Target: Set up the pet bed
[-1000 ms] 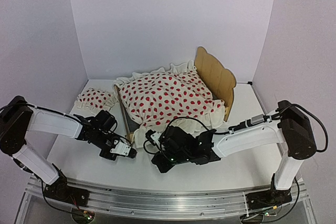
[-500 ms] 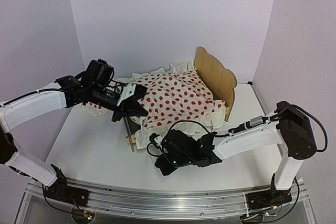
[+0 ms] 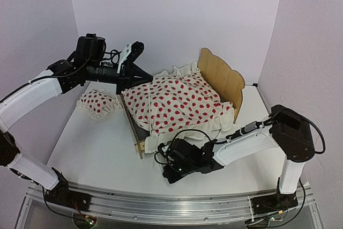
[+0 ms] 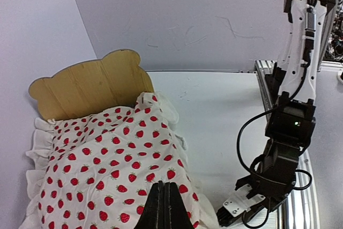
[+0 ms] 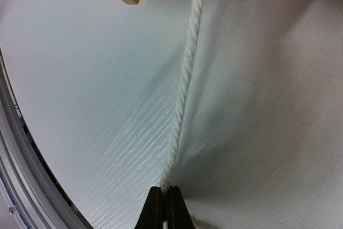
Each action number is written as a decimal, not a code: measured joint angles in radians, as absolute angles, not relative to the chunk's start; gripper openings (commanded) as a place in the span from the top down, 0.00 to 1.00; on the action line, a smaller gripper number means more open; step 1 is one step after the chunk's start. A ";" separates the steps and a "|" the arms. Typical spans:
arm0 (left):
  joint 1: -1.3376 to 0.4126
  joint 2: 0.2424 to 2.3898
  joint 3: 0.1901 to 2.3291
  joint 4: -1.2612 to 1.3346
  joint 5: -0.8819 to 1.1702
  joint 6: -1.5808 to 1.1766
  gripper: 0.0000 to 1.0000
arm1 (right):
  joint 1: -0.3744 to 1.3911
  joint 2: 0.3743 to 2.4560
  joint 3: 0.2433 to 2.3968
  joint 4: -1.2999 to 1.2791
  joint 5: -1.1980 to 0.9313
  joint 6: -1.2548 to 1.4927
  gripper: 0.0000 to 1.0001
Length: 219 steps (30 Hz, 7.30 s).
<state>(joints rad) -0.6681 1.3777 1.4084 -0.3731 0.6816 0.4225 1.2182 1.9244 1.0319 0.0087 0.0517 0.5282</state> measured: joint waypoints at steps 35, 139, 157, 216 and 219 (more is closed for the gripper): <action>-0.640 1.707 1.204 -0.449 0.266 0.880 0.30 | 1.220 1.808 0.966 0.006 0.003 0.551 1.00; -0.682 1.489 1.065 -0.233 0.399 0.621 0.76 | 1.223 1.801 0.959 -0.011 -0.083 0.547 1.00; -0.836 1.166 0.656 -0.150 0.646 0.762 0.42 | 1.223 1.795 1.070 -0.024 -0.072 0.748 1.00; -0.958 1.393 0.528 0.202 0.249 -0.275 1.00 | 1.139 1.727 1.055 0.011 0.053 0.617 0.67; -0.958 1.378 0.497 0.180 0.207 -0.368 1.00 | 1.147 1.785 1.073 0.057 0.065 0.600 0.67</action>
<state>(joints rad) -0.9584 1.3784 0.4966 0.1805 0.2074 -0.3680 1.1466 1.7848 1.0729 0.0570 0.0654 0.5997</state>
